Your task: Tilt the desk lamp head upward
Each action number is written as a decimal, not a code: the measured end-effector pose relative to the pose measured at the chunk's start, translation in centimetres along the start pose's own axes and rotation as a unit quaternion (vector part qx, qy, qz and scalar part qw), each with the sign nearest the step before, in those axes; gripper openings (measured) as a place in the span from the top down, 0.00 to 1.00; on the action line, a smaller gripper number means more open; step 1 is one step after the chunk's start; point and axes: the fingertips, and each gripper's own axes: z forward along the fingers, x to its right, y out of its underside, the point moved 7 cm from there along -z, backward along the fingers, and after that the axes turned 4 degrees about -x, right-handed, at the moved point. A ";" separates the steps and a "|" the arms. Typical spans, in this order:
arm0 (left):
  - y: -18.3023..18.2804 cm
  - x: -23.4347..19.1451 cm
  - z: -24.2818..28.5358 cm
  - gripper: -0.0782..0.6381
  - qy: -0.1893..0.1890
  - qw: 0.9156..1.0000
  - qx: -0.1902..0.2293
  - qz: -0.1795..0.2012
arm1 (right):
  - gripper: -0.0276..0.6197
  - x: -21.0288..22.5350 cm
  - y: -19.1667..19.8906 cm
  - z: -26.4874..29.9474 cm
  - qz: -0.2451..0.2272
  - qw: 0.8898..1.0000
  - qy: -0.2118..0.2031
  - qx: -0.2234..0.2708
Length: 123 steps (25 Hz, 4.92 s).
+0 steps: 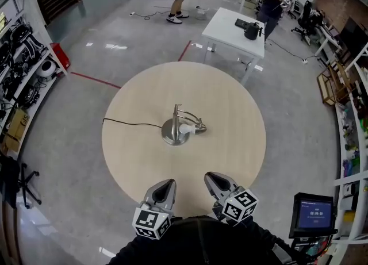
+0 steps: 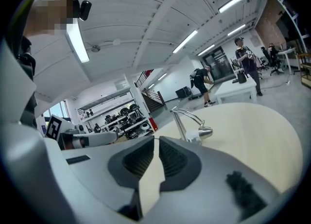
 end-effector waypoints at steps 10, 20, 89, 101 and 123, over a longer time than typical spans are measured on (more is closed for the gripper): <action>-0.2 -8.2 2.5 0.85 0.000 1.000 -0.023 -0.007 | 0.79 3.1 -1.4 5.3 0.059 0.997 0.040 0.018; 0.7 -12.8 8.5 0.78 -0.063 0.993 -0.070 0.067 | 0.69 11.8 -1.6 11.1 0.109 0.993 0.039 -0.009; 11.7 -18.2 24.8 0.67 -0.080 0.960 -0.250 0.100 | 0.52 20.8 -0.5 16.5 0.225 0.961 0.148 0.060; 10.2 -17.9 23.4 0.64 -0.082 0.963 -0.234 0.101 | 0.53 21.5 -4.1 15.2 0.134 0.971 0.185 0.064; 5.9 -14.2 14.2 0.64 -0.084 0.982 -0.161 0.052 | 0.53 15.8 -11.1 11.4 -0.060 0.965 0.253 0.042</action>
